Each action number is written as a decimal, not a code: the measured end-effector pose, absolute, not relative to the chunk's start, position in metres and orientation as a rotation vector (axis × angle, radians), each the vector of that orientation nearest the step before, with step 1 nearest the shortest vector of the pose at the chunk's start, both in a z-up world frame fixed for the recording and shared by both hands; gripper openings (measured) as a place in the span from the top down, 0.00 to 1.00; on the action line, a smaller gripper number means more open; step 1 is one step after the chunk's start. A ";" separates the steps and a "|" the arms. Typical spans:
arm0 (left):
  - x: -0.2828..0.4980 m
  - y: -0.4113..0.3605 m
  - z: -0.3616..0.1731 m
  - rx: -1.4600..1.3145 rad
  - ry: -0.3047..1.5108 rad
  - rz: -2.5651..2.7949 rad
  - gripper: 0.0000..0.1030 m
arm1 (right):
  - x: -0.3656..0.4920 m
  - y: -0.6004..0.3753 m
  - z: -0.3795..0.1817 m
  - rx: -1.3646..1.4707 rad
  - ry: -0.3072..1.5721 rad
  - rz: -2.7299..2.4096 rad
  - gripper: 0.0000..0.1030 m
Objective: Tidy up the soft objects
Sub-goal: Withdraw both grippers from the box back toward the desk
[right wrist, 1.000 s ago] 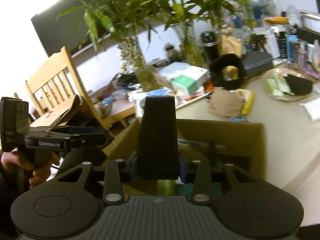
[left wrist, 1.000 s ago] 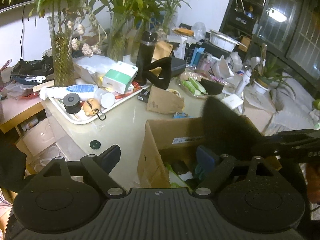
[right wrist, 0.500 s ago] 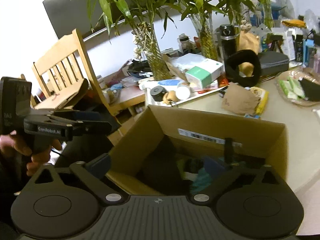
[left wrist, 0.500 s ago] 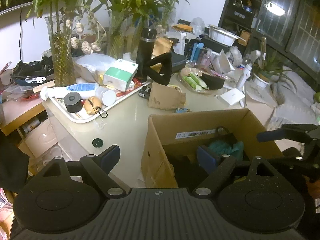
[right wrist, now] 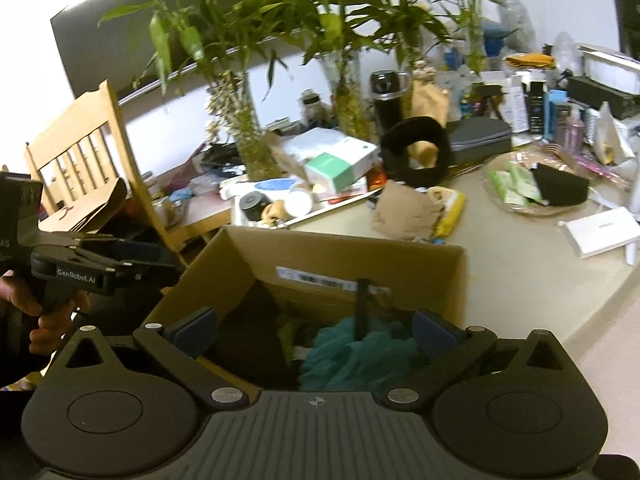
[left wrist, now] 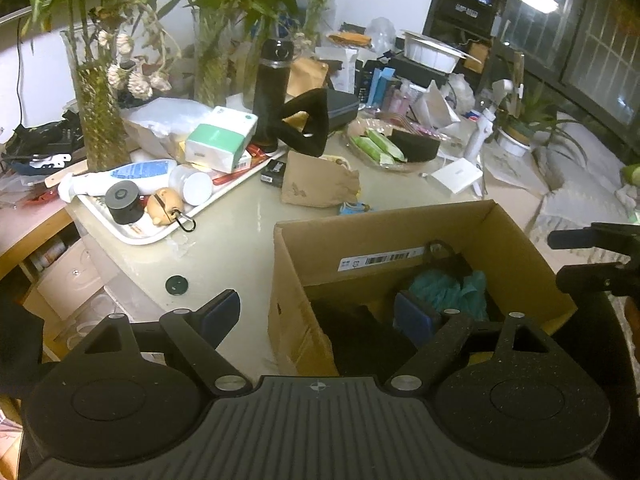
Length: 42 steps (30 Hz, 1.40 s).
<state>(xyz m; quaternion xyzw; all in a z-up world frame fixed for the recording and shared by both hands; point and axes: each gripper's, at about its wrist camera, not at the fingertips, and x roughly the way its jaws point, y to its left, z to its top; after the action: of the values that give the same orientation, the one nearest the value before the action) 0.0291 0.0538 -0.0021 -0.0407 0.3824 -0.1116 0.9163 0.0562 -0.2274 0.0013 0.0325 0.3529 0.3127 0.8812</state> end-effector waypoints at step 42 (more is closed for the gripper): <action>0.070 0.037 -0.009 0.018 0.713 -0.316 0.17 | 0.089 -0.268 -0.006 0.111 0.731 0.489 0.00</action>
<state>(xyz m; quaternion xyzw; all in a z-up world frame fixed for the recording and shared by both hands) 0.0702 0.0368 -0.0089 0.0090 0.3475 -0.1543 0.9249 0.0885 -0.2683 -0.0065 0.0536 0.3536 0.2368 0.9034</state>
